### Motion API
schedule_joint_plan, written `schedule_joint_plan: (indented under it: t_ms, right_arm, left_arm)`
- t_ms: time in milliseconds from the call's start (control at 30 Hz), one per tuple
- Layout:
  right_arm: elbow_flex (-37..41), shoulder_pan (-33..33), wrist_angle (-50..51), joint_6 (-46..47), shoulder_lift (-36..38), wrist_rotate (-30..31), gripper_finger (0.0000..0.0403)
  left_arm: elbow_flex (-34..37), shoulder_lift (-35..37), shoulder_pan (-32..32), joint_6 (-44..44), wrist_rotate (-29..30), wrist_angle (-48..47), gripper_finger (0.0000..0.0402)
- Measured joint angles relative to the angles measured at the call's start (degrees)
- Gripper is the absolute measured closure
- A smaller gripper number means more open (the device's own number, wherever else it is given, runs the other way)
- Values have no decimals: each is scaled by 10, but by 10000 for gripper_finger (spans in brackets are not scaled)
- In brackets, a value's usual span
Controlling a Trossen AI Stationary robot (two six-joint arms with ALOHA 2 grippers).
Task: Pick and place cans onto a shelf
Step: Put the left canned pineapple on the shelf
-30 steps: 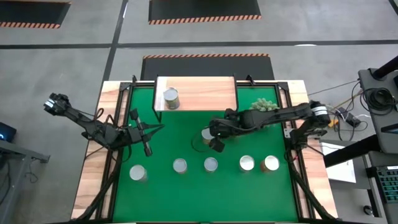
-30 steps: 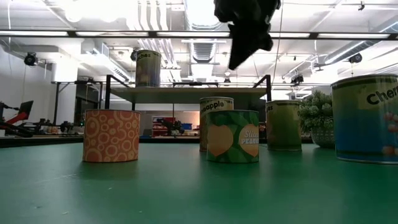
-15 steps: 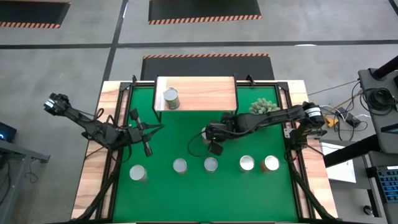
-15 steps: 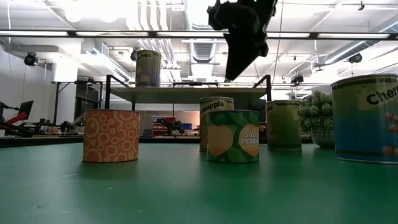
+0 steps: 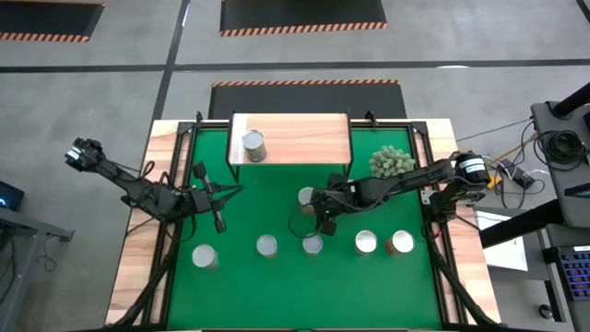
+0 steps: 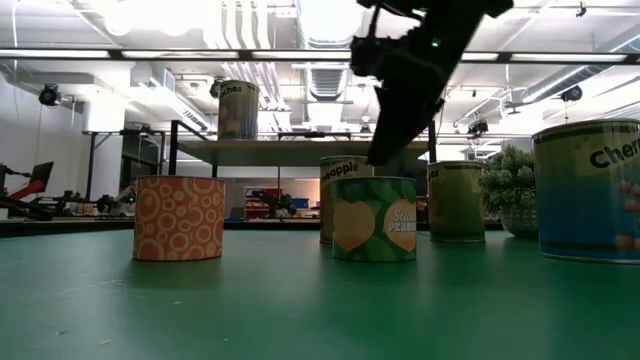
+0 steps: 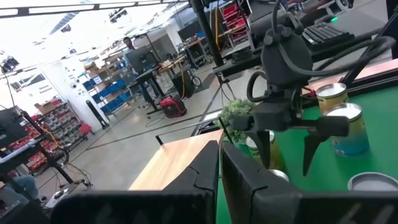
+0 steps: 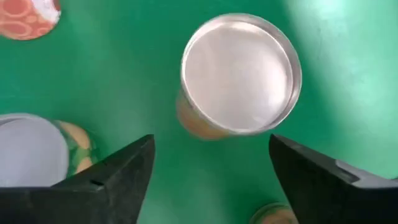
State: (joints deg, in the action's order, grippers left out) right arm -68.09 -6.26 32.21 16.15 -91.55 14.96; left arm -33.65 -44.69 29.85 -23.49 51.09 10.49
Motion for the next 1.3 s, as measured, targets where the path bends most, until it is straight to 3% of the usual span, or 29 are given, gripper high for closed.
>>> schedule_joint_plan:
  t_ms: [200,433,633,933,1300]
  right_arm:
    - [71,0,-96,7,11,33,65]
    - [144,1,-260,8,11,63,66]
    - [168,1,-335,10,7,82,69]
    - [194,0,-415,3,2,81,76]
    - [196,0,-424,-8,2,73,96]
  left_arm:
    - [0,-3,0,0,0,0,402]
    - [0,-2,0,0,0,0,402]
    - [0,-2,0,0,0,0,402]
    - [0,-2,0,0,0,0,402]
    - [0,-2,0,0,0,1,402]
